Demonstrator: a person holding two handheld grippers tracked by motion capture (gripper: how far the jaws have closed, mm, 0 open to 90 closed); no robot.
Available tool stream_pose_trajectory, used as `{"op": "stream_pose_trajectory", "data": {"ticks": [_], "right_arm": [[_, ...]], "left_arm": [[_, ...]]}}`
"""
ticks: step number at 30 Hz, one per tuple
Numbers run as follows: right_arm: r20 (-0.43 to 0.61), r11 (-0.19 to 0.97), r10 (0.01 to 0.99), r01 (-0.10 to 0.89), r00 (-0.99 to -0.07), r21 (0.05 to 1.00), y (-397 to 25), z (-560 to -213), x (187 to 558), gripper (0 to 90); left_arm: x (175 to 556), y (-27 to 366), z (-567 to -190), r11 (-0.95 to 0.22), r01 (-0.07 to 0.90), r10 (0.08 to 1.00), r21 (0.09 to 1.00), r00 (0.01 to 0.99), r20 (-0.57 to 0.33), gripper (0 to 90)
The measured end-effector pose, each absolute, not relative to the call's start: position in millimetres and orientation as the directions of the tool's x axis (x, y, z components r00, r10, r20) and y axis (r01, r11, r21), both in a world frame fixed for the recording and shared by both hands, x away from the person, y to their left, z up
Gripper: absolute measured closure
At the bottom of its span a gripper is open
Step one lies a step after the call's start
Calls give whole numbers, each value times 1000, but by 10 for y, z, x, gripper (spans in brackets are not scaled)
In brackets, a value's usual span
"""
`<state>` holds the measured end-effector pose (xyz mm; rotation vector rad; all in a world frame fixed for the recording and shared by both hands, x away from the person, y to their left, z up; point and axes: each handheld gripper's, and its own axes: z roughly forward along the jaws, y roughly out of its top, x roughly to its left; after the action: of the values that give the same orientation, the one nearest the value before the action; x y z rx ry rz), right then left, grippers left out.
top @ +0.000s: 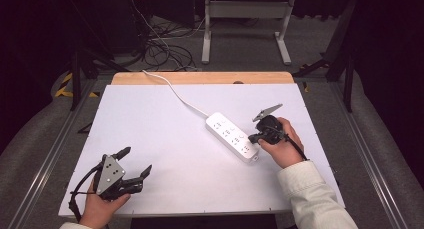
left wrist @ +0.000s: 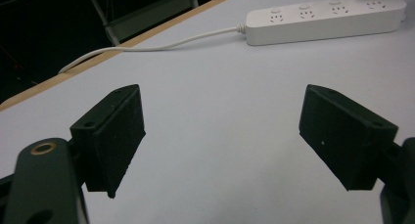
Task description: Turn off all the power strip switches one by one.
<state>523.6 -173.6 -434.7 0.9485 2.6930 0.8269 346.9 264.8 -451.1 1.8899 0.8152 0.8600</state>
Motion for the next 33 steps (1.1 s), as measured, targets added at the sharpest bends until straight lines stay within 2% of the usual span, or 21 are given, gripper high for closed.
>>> {"op": "stream_pose_trajectory", "data": {"ticks": [22, 33], "right_arm": [[-12, 666, 630, 533, -776, 523, -1657, -4374, 5186, 900], [-14, 656, 659, 566, -752, 499, -1623, -4360, 5184, 900]], "left_arm": [[3460, 2640, -4510, -403, 192, 801, 895, 548, 243, 180], [3449, 2631, -4513, -405, 192, 800, 894, 548, 245, 180]]}}
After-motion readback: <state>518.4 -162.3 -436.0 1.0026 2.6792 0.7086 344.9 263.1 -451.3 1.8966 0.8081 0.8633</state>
